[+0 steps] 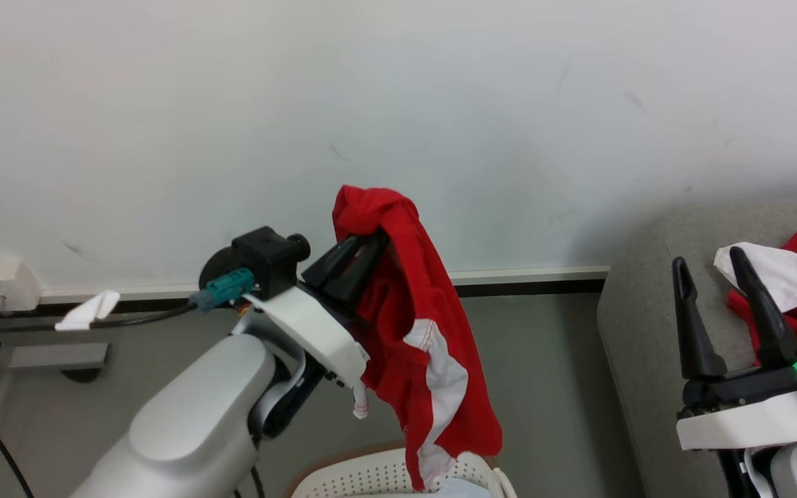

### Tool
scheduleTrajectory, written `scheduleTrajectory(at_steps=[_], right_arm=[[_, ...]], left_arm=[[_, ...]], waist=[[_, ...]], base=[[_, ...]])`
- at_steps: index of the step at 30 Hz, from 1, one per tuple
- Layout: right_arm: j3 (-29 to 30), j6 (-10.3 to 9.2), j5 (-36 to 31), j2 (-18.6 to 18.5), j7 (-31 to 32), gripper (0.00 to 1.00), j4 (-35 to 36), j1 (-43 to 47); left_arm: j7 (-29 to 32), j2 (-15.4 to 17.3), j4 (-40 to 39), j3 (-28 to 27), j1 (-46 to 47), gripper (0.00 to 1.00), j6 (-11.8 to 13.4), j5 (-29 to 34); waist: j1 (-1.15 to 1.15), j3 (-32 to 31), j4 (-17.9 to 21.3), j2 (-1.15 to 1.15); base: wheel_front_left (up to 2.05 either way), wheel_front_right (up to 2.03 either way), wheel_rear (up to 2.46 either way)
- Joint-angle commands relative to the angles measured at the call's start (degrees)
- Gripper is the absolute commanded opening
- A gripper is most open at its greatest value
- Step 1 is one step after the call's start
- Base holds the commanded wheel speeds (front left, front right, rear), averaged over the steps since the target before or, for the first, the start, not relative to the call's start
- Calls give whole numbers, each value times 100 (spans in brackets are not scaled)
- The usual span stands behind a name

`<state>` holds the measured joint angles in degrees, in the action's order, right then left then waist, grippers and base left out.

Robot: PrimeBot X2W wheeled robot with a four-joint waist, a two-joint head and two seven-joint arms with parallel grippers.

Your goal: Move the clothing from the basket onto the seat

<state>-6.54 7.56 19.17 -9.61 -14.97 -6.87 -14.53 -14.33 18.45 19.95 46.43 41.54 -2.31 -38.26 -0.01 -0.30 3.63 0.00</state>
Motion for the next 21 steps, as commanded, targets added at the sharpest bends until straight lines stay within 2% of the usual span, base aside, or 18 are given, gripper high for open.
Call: scheduleTrajectory(at_steps=[1, 10, 16, 21], right_arm=[[-43, -15, 39, -24, -15, 100, -31, 108], [-660, -15, 222, -12, -15, 100, -118, 189], [-1771, -15, 400, -315, -15, 100, 40, -39], [-2696, -14, 462, -339, -15, 100, -382, -349]], left_arm=[[7, -12, -41, -60, 96, 0, 33, 15], [101, 63, -229, -188, 340, 0, 113, -77], [136, 43, -246, -198, 452, 0, 99, -102], [157, -40, -172, -166, 577, 0, 47, -122]], waist=[[1, -64, -74, 0], [1, -80, -187, 0], [1, -53, -182, 0], [1, -54, -163, 0]], base=[[0, 0, 0], [0, 0, 0], [0, 0, 0], [0, 0, 0]])
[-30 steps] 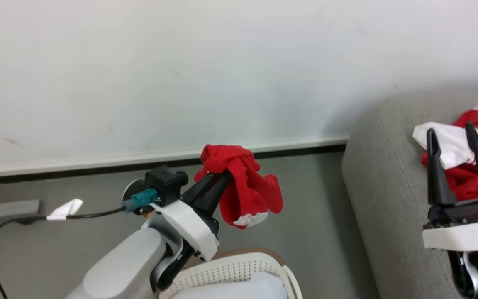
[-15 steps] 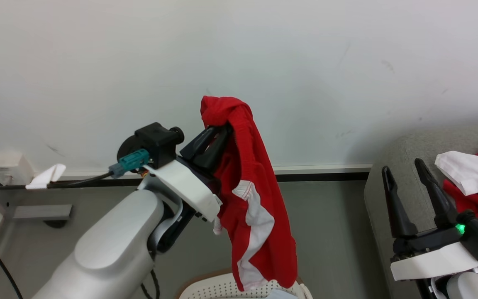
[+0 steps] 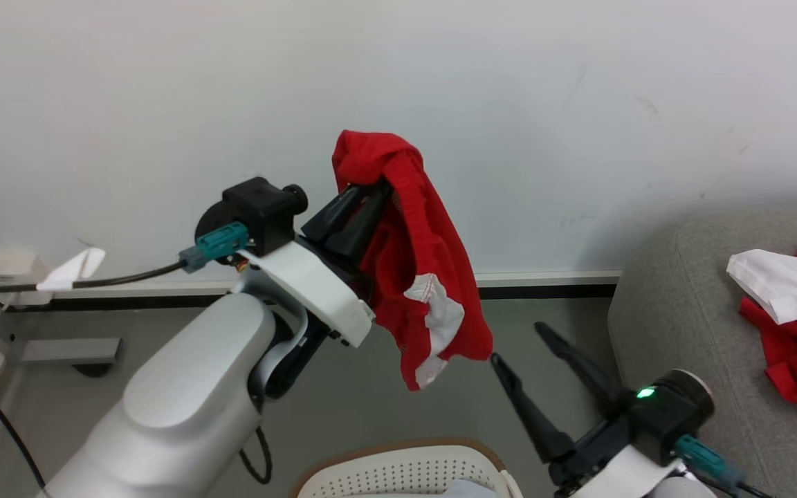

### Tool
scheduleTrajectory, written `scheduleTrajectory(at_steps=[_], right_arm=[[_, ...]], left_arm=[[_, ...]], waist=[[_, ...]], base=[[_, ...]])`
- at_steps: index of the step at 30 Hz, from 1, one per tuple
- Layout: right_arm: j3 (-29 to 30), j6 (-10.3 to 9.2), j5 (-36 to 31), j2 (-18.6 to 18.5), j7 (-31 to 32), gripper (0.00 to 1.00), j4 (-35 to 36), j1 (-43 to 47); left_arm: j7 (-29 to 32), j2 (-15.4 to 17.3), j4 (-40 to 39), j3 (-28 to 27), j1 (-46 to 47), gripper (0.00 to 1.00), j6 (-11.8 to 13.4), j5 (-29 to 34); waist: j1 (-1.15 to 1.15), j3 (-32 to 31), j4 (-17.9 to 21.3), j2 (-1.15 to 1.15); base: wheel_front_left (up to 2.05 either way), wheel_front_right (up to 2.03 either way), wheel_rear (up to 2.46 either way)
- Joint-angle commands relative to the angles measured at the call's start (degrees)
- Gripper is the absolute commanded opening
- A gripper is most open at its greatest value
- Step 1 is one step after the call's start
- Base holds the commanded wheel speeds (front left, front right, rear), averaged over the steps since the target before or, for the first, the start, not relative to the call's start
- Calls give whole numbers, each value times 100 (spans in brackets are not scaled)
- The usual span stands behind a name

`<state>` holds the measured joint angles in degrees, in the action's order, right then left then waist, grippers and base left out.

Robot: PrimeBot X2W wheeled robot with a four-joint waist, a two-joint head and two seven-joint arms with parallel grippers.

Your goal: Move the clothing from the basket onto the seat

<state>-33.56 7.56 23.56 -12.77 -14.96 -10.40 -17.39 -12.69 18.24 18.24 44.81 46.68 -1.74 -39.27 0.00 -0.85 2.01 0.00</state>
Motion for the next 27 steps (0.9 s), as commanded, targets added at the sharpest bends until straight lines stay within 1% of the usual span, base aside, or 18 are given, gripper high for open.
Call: scheduleTrajectory(at_steps=[1, 3, 6, 8, 11, 15, 19, 23, 26, 27], right_arm=[[-112, -14, 21, 14, -17, 100, -150, -139], [-261, -14, -9, 116, -16, 100, -430, -284], [-309, -14, -422, 219, -17, 100, -917, -517], [-261, -14, -579, 446, -16, 100, -1168, -613], [-122, -15, -890, 617, -16, 100, -1506, -749], [44, -14, -1056, 782, -16, 100, -1833, -915], [239, -14, -1102, 860, -16, 100, -2105, -1053], [223, -15, -1008, 898, -17, 100, -2462, -1253], [153, -14, -924, 917, -16, 100, -2760, -1421], [147, -14, -887, 923, -16, 91, -2828, -1481]], left_arm=[[-8, -44, -4, 10, 85, 0, -19, -16], [-6, -81, -36, 42, 121, 0, -32, -4], [-2, -146, -122, 89, 140, 0, -50, 4], [-9, -183, -181, 122, 122, 0, -58, -5], [-11, -221, -269, 185, 42, 0, -56, 4], [50, -316, -416, 356, -36, 0, -101, 29], [161, -424, -585, 575, -129, 0, -148, 55], [246, -521, -733, 749, -199, 0, -159, 56], [284, -536, -812, 824, -260, 0, -152, 38], [297, -530, -823, 838, -271, 0, -149, 31]], waist=[[0, -1, -9, 0], [0, -3, -37, 0], [0, -15, -114, 0], [0, -21, -175, 0], [0, -41, -286, 0], [0, -87, -473, 0], [0, -133, -667, 0], [0, -182, -852, 0], [0, -206, -917, 0], [0, -213, -937, 0]], base=[[0, 0, 0], [0, 0, 0], [0, 0, 0], [0, 0, 0], [0, 0, 0], [0, 0, 0], [0, 0, 0], [0, 0, 0], [0, 0, 0], [0, 0, 0]])
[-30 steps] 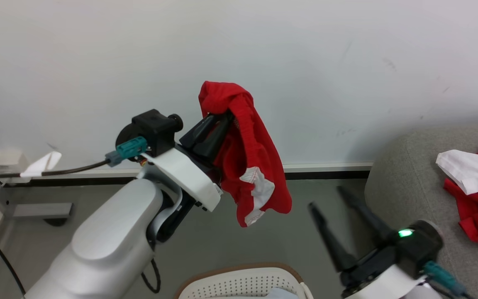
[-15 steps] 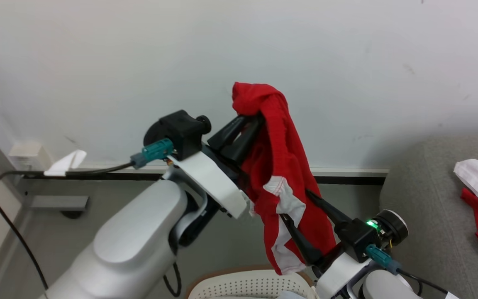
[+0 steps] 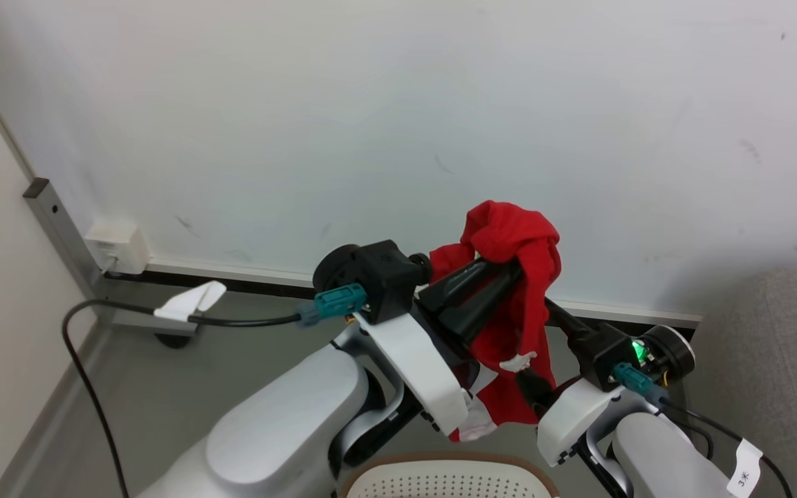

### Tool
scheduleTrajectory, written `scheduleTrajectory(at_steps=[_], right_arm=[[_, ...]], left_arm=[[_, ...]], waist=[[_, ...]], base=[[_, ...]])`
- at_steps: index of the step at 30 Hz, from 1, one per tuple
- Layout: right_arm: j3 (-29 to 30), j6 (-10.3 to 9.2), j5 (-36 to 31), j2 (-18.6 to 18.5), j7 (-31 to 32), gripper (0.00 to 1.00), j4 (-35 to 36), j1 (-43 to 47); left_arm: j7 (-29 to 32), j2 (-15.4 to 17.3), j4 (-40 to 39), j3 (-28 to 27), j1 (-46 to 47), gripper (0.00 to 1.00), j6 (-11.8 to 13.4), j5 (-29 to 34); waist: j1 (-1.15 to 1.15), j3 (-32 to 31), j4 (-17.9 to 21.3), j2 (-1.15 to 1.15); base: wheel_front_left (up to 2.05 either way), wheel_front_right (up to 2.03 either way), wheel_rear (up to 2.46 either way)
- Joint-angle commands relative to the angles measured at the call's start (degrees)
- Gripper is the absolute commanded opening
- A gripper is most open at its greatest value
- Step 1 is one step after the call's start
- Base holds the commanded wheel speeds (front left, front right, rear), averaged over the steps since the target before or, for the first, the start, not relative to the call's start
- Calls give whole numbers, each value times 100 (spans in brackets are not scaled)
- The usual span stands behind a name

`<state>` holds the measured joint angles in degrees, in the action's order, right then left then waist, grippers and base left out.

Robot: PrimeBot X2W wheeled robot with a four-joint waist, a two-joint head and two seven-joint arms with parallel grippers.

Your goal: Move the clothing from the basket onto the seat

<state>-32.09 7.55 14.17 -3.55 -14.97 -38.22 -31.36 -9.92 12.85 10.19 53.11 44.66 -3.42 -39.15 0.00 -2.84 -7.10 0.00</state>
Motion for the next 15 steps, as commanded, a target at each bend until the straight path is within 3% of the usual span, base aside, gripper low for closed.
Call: scheduleTrajectory(at_steps=[1, 3, 4, 15], right_arm=[[7, -14, 105, 8, -15, 81, -105, -130], [-11, -13, 174, 16, -15, 9, -188, -176], [-33, -13, 195, 21, -15, 0, -213, -185], [209, -14, 446, -159, -17, 0, 308, 104]], left_arm=[[20, 16, -21, 19, -79, 0, 22, 16], [31, 30, -24, 29, -102, 0, 39, 3], [31, 36, -23, 30, -117, 0, 32, -10], [-44, 227, 270, -59, -360, 0, 114, -199]], waist=[[0, -19, -44, 0], [0, -28, -73, 0], [0, -31, -83, 0], [0, 45, 161, 0]], base=[[0, 0, 0], [0, 0, 0], [0, 0, 0], [0, 0, 0]])
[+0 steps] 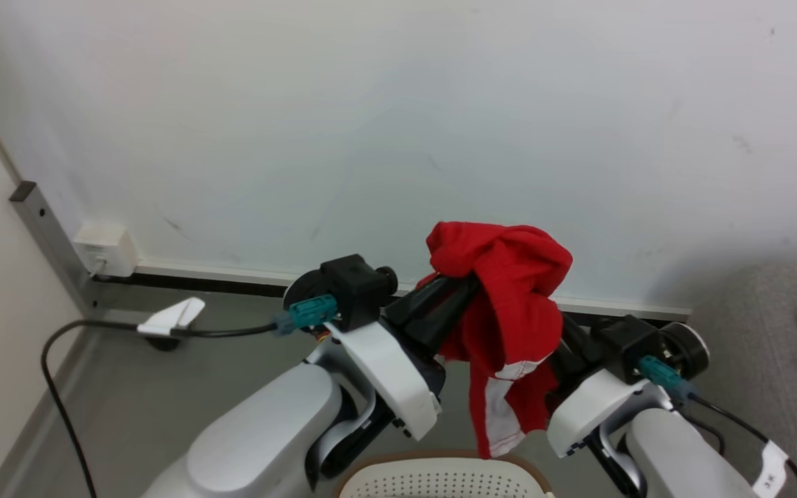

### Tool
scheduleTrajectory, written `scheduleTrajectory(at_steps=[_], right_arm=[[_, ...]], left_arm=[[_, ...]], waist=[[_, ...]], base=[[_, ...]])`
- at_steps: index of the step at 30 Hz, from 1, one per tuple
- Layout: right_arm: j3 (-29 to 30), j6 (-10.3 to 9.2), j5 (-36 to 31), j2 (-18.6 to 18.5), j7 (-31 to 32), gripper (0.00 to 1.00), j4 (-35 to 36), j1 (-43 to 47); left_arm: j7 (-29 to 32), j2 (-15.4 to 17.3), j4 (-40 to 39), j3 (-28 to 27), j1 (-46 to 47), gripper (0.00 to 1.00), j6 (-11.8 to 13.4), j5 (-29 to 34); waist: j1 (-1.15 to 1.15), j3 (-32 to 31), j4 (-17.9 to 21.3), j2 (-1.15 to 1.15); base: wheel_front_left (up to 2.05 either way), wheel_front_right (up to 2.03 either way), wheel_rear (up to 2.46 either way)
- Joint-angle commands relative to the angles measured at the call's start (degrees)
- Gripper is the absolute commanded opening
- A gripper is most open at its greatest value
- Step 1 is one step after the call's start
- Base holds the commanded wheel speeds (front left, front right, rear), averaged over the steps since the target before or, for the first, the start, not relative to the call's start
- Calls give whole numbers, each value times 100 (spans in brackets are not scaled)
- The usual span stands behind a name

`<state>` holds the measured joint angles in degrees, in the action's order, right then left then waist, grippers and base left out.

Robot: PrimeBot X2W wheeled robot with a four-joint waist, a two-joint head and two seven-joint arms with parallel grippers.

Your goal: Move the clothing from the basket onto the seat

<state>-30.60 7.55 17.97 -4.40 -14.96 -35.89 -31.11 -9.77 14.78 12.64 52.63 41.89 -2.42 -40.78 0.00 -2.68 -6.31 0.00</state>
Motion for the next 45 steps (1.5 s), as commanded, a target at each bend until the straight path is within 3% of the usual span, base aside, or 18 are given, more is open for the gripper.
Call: scheduleTrajectory(at_steps=[1, 2, 3, 4, 5, 6, 14, 24, 36, 45], right_arm=[[131, -14, 68, -107, -16, 0, 154, 103], [213, -13, 68, -124, -17, 0, 236, 139], [301, -13, 55, -159, -17, 0, 316, 181], [415, -13, 35, -194, -17, 0, 397, 219], [489, -13, 19, -206, -17, 0, 474, 257], [604, -13, -3, -241, -16, 0, 544, 289], [1470, -13, 24, -356, -17, 0, 946, 458], [2699, -13, -384, -408, -17, 0, 1601, 660], [3097, -13, -663, -300, -17, 0, 2609, 1263], [3300, -13, -589, -21, -17, 0, 3047, 1598]], left_arm=[[-64, 56, 50, -10, -124, 0, 23, -45], [-98, 84, 69, -12, -166, 4, 27, -43], [-143, 89, 46, -5, -209, 27, 6, -37], [-188, 88, 18, 6, -269, 38, -11, -49], [-216, 105, -1, 30, -333, 60, -25, -46], [-256, 115, -29, 51, -390, 100, -23, -23], [-303, 272, -182, 252, -775, 100, -14, 60], [-435, 349, -201, 358, -1010, 100, 32, 252], [-531, 660, -268, 162, -894, 100, 212, 772], [-542, 834, -365, -14, -832, 100, 184, 1018]], waist=[[0, 42, 134, 0], [0, 58, 202, 0], [0, 72, 260, 0], [0, 93, 326, 0], [0, 111, 397, 0], [0, 127, 461, 0], [0, 272, 1003, 0], [0, 536, 1979, 0], [0, 934, 3197, 0], [0, 1251, 3483, 0]], base=[[0, 0, 0], [0, 0, 0], [0, 0, 0], [0, 0, 0], [0, 0, 0], [0, 0, 0], [0, 0, 0], [0, 0, 0], [0, 0, 0], [0, 0, 0]])
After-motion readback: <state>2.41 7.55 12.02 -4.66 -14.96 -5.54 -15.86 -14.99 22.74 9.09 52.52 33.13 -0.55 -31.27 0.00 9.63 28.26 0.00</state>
